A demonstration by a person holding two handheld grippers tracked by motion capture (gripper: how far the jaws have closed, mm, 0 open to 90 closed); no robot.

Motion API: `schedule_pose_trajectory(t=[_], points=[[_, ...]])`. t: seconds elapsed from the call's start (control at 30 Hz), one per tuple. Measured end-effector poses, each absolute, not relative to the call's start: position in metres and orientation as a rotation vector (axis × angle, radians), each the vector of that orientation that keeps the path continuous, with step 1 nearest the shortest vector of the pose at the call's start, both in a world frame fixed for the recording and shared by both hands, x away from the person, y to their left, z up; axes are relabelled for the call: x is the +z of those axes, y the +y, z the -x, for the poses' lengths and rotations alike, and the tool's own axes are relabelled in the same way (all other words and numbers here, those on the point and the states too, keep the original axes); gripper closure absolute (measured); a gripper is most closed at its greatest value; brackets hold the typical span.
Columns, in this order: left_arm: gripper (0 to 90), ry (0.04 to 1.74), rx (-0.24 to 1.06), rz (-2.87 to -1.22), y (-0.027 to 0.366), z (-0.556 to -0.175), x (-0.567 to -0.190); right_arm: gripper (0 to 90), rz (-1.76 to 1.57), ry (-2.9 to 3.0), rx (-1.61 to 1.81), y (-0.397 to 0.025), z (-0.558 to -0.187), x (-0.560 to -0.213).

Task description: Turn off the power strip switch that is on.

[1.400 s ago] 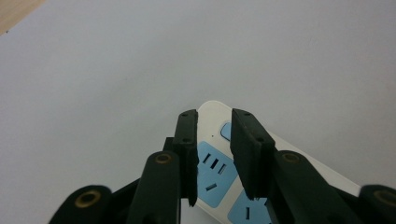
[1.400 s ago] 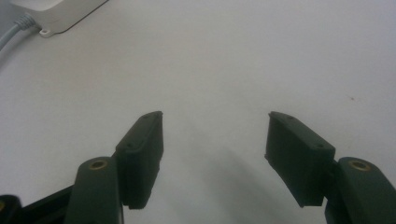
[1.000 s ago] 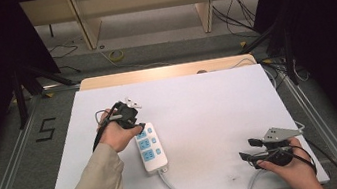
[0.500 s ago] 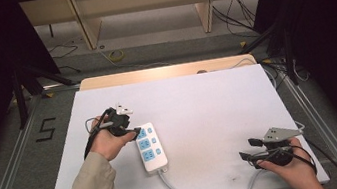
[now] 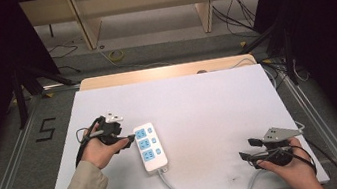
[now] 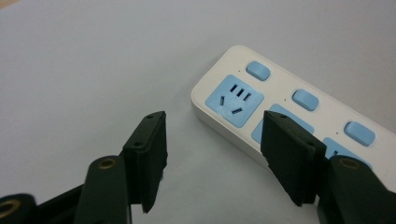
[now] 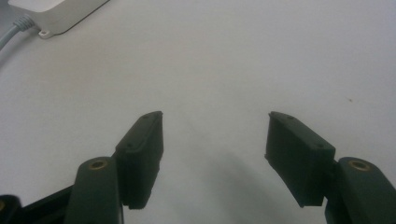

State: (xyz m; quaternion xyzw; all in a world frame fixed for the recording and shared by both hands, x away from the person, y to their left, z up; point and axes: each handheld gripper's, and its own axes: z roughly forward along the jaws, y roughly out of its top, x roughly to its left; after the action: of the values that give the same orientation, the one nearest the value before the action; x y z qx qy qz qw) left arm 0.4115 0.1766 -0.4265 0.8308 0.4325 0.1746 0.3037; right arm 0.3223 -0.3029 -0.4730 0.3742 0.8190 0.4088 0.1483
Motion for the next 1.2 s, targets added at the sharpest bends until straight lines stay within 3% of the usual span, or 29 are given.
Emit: schedule_pose_trajectory(t=[1.2], points=[[27.1, 1.113, 0.527, -2.151, 0.214, -0.378, -0.453, 37.4, -1.071, 2.357, 1.172, -0.302, -0.322, -0.473]])
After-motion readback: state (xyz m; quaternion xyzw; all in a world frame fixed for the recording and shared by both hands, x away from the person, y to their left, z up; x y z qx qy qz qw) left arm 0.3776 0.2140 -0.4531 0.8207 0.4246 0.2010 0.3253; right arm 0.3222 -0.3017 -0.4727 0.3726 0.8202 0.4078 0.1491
